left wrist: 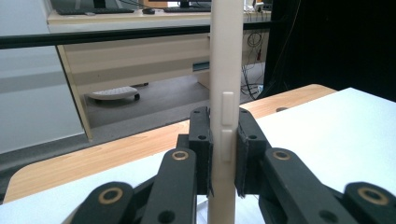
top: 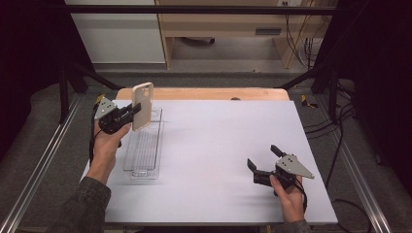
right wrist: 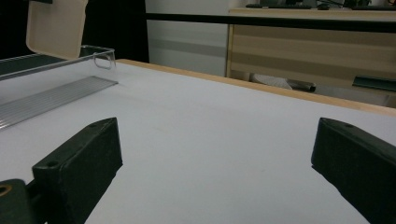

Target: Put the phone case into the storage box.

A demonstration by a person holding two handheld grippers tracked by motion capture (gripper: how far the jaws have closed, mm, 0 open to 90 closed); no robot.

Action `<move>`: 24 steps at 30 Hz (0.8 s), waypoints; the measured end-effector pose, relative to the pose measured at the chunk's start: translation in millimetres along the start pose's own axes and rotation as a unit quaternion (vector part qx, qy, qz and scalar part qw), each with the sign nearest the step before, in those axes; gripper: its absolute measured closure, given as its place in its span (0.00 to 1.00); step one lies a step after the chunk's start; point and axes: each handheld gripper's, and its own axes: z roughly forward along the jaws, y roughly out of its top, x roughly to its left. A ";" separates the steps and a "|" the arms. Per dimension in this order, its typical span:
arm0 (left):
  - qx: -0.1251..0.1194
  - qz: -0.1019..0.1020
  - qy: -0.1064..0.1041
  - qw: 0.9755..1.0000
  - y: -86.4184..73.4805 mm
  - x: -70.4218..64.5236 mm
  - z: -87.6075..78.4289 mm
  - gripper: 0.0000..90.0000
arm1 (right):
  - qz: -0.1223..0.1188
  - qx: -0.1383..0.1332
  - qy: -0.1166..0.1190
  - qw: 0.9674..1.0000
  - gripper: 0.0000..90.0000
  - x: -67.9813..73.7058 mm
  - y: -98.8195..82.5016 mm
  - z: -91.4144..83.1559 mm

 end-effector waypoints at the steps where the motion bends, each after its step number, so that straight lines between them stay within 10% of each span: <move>1: -0.001 -0.002 0.001 1.000 0.1 0.4 -0.1 0.88 | 0.000 0.000 0.000 1.000 0.02 0.1 0.0 0.1; 24: 0.023 -0.023 -0.025 0.999 2.5 3.0 11.5 0.88 | 0.000 -0.003 0.000 1.000 0.02 0.1 1.0 -0.3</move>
